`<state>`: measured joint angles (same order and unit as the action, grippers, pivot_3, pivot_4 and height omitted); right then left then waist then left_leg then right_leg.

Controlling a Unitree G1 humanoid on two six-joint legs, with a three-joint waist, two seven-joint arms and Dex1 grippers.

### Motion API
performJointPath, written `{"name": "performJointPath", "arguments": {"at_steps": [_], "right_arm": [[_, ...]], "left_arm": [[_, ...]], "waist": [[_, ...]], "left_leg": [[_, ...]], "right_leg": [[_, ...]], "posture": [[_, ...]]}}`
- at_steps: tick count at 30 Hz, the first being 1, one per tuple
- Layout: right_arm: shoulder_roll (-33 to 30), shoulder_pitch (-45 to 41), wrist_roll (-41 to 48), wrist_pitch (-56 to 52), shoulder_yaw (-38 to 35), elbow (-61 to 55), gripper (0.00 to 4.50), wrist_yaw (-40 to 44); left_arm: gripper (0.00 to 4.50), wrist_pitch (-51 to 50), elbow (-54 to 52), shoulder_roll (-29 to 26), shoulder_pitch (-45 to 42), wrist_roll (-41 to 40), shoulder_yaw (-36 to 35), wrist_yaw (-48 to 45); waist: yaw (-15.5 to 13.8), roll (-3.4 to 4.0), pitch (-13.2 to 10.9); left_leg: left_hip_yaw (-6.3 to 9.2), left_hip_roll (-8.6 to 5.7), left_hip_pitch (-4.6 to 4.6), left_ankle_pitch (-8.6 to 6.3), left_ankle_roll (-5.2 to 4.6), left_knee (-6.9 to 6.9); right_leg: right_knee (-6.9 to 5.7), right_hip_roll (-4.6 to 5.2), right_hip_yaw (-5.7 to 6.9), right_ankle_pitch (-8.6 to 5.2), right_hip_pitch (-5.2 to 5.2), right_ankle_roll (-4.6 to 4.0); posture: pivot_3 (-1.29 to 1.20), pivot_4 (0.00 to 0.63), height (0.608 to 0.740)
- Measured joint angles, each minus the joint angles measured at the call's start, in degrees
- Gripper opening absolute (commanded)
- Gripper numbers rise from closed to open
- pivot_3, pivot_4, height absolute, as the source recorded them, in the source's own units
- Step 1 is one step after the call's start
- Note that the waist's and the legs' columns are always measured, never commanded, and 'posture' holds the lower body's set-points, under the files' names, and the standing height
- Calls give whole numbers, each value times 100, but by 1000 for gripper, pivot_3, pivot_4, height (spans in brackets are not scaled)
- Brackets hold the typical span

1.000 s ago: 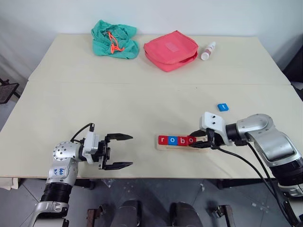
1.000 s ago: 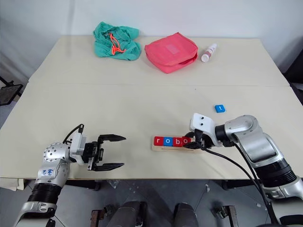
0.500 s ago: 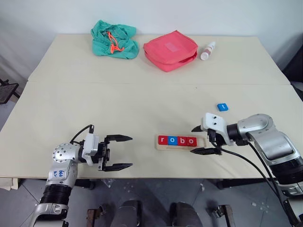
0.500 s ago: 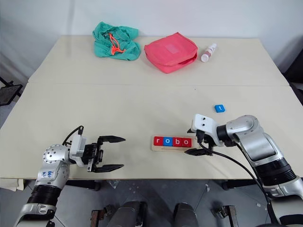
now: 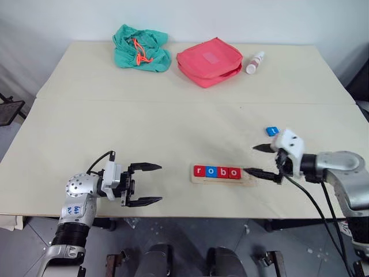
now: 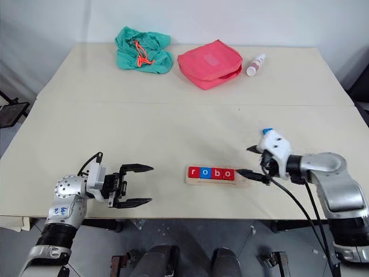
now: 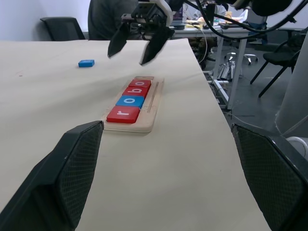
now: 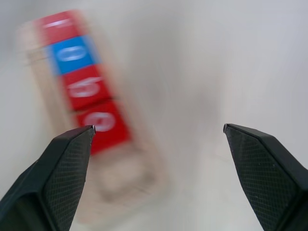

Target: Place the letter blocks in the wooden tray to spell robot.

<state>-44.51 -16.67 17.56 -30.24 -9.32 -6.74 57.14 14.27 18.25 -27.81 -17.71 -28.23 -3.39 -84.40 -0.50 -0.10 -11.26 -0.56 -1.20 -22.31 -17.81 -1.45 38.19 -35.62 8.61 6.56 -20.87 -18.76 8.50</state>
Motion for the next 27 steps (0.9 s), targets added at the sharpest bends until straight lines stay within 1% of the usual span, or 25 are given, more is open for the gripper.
{"name": "performJointPath", "arguments": {"at_steps": [3,7,9,15,19,24,27], "right_arm": [[170,361,100,-127,-496,12,4461,-558],[432,405,93,-131,-930,213,4461,-1323],[499,403,91,-136,-947,296,4461,-1565],[677,204,80,-116,-906,563,4461,-1895],[833,-390,-5,-30,-808,1234,4461,-2201],[1008,-1317,-379,568,-502,2602,4461,-2477],[1132,-1730,-542,941,-357,3325,4461,-2553]], "left_arm": [[4500,40,80,10,-27,18,-2,-18],[4500,81,286,40,-177,32,-1,-28],[4500,85,318,54,-228,37,0,-36],[4500,88,483,124,-413,51,12,-100],[4500,88,513,147,-440,58,25,-150],[4500,75,488,145,-453,66,62,-150],[4500,62,437,121,-425,64,60,-149]], "waist": [[-11,0,0],[-15,0,0],[-11,1,0],[-8,1,0],[42,1,0],[77,2,-1],[77,2,-1]], "left_leg": [[-2,-1,0,0,0,0],[-4,0,2,0,0,0],[-6,0,2,0,0,-1],[-7,-1,2,1,0,-1],[-5,0,3,1,0,-2],[-5,0,3,1,0,-9],[-3,-1,1,1,0,-11]], "right_leg": [[0,0,-2,0,-1,0],[-1,-1,-3,0,0,0],[-1,0,-5,0,-2,0],[-1,0,-5,0,-2,0],[-3,-1,-4,0,-2,0],[-7,-1,-2,0,-8,0],[-9,0,-2,0,-10,0]], "posture": [[0,150,740],[0,150,740],[0,150,740],[0,150,740],[0,150,740],[0,150,740],[0,150,740]]}}
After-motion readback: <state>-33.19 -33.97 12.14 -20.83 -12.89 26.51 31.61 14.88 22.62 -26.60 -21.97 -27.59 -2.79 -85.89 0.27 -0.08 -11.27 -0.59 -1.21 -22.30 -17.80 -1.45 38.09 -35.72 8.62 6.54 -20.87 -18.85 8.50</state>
